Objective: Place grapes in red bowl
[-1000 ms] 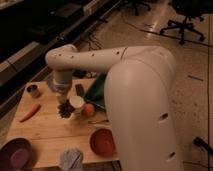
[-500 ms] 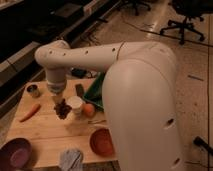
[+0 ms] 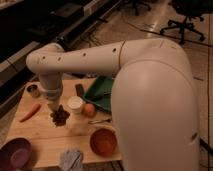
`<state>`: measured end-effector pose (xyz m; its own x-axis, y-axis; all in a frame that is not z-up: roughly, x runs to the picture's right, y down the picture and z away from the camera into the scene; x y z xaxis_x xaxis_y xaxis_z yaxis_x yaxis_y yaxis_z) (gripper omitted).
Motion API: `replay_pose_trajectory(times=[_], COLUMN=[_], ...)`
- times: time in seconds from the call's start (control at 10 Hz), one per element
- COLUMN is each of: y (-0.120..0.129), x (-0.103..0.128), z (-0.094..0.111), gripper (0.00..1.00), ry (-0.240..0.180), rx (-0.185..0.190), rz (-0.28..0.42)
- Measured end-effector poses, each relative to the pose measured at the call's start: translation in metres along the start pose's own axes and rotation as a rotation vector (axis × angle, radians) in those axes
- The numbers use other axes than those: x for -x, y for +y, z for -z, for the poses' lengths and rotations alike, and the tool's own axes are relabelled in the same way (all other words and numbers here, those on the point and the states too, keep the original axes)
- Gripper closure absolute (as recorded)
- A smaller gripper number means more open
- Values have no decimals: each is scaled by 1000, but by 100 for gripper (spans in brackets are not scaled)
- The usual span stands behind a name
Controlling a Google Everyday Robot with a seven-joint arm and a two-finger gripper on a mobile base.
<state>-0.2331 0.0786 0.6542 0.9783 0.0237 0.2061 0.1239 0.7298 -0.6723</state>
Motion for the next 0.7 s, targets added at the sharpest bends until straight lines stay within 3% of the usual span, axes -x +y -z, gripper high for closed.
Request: replay_pose_trajectory(times=[0.3,0.7], y=[8,24], x=[-25,-46], z=[-7,16], gripper=[100,100], ry=[-3,-5], rx=[16,-7], rz=[-43,-66])
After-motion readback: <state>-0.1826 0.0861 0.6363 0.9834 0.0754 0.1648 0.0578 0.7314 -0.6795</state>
